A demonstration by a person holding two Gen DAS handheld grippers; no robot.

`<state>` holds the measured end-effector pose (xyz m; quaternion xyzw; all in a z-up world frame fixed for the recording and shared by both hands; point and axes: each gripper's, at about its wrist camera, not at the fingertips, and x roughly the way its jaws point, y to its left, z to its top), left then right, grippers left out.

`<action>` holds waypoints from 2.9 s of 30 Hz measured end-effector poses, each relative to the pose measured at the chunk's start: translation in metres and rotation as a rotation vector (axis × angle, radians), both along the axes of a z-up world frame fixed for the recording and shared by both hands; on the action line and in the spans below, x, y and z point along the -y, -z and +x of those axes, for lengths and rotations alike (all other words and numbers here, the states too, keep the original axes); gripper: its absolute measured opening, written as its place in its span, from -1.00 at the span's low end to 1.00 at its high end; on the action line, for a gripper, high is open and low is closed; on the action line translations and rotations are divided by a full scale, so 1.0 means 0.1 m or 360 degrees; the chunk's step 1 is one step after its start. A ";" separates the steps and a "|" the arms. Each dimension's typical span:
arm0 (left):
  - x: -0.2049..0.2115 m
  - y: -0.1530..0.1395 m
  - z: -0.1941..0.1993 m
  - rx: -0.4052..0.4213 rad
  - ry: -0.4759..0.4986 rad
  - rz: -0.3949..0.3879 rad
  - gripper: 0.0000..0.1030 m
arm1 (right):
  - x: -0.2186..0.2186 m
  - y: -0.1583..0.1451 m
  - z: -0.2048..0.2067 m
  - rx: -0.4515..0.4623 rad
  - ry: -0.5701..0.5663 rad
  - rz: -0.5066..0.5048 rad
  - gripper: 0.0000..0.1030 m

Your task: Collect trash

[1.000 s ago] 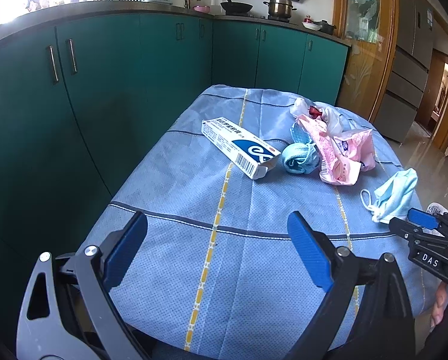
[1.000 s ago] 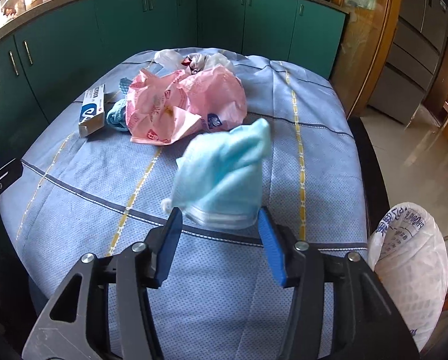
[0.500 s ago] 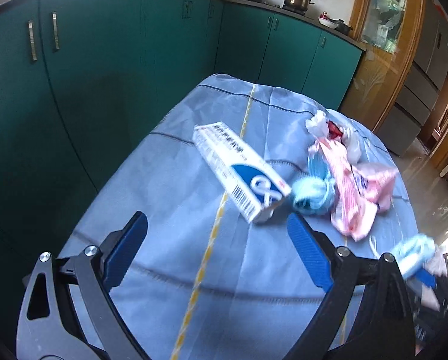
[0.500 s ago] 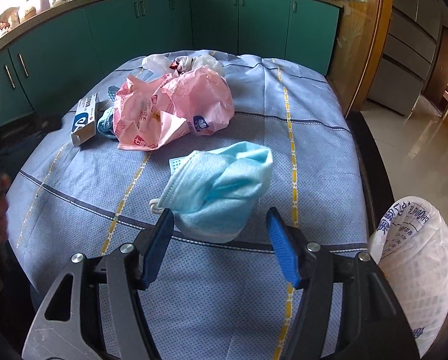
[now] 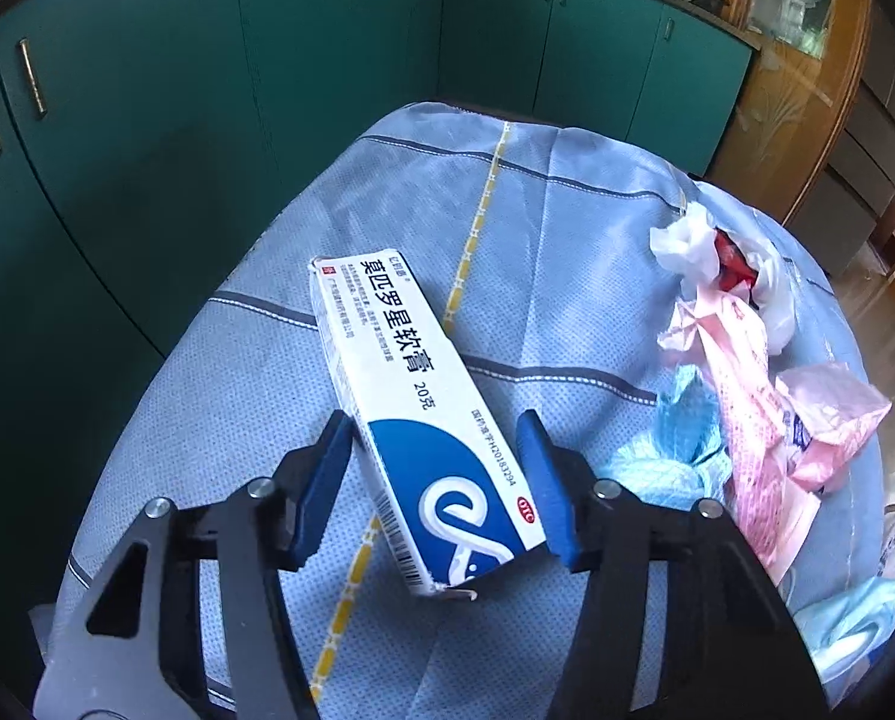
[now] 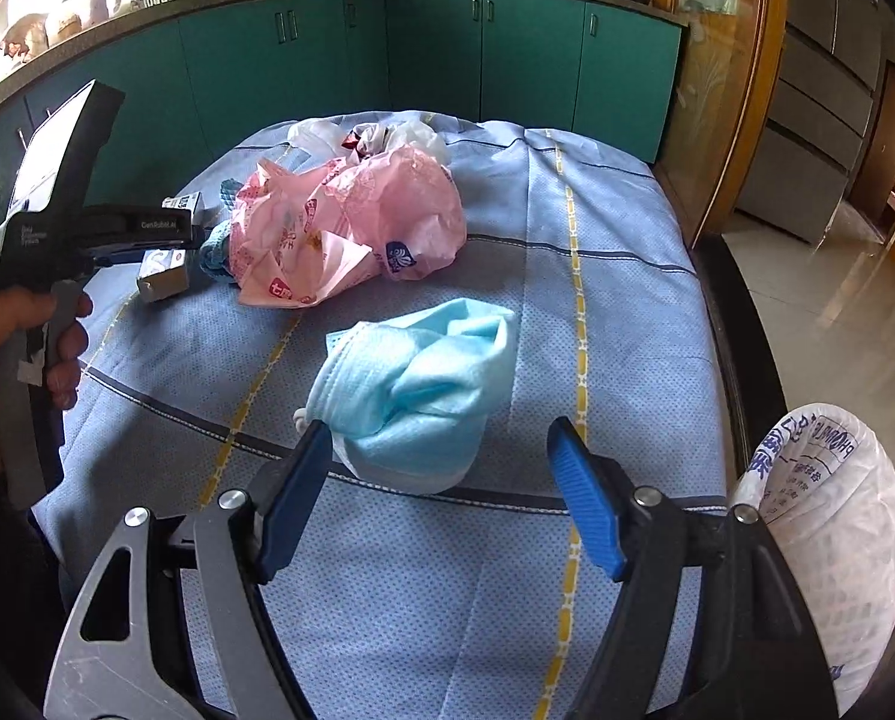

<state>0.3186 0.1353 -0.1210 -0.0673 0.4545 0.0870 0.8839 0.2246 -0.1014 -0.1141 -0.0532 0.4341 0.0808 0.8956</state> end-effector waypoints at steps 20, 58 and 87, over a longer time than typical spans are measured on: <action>0.38 -0.21 -1.64 0.0138 0.0452 -0.0099 -0.08 | -0.15 -0.04 -0.08 -0.0042 -0.0098 0.0071 -0.37; 0.24 -0.11 -1.77 0.0154 0.0334 -0.0074 -0.15 | -0.13 0.15 -0.13 -0.0060 0.0020 -0.0116 0.55; 0.26 -0.22 -1.85 0.0247 0.0338 -0.0002 -0.14 | -0.25 0.16 -0.17 -0.0057 -0.0065 -0.0083 -0.28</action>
